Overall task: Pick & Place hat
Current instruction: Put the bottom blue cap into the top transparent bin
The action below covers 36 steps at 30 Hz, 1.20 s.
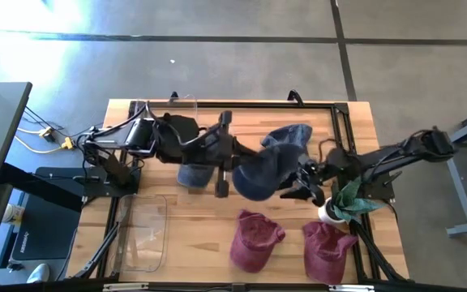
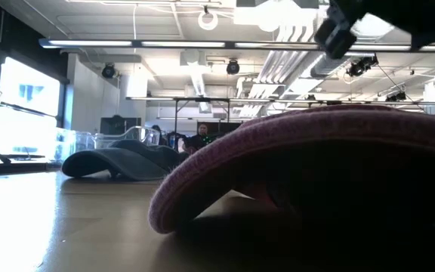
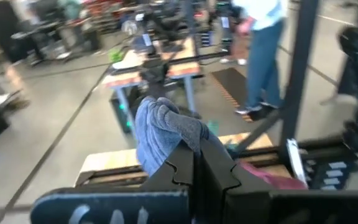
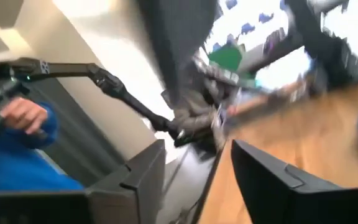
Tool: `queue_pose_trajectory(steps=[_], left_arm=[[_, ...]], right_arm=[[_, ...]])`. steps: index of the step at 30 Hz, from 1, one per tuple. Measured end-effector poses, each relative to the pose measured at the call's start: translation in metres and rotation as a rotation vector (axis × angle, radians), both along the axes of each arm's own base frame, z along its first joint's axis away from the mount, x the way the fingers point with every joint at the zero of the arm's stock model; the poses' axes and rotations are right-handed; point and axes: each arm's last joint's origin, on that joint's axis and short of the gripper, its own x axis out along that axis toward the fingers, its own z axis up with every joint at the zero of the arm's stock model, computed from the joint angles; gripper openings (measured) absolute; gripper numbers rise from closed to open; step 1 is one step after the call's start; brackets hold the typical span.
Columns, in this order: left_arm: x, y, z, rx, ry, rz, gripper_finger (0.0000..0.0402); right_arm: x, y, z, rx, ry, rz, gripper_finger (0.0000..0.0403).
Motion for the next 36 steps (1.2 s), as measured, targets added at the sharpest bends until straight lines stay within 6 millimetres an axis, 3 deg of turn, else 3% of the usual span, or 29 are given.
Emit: queue_pose_trajectory(steps=[6,12,15,20,26,36], left_arm=[[0.003,0.020,-0.001,-0.254,-0.021,0.168,0.0000],[0.003,0.058,-0.015,-0.602,0.033,0.406,0.0000],[0.002,0.073,-0.020,-0.691,0.050,0.463,0.0000],[0.004,0.087,-0.015,-0.754,0.005,0.446,0.0000],[0.005,0.090,-0.012,-0.754,-0.047,0.468,0.0000],[-0.004,0.091,-0.004,-0.753,-0.091,0.484,0.0000]], right_arm=[[-0.001,0.028,0.034,-0.424,-0.199,-0.088,0.0239],[-0.006,0.057,0.068,-0.981,-0.098,-0.183,0.0247],[-0.008,0.070,0.088,-1.200,-0.126,-0.247,0.0248],[-0.001,0.085,0.097,-1.572,-0.095,-0.361,0.0248],[0.011,0.100,0.099,-1.672,-0.075,-0.382,0.0248],[0.003,0.113,0.096,-1.750,-0.052,-0.428,0.0248]])
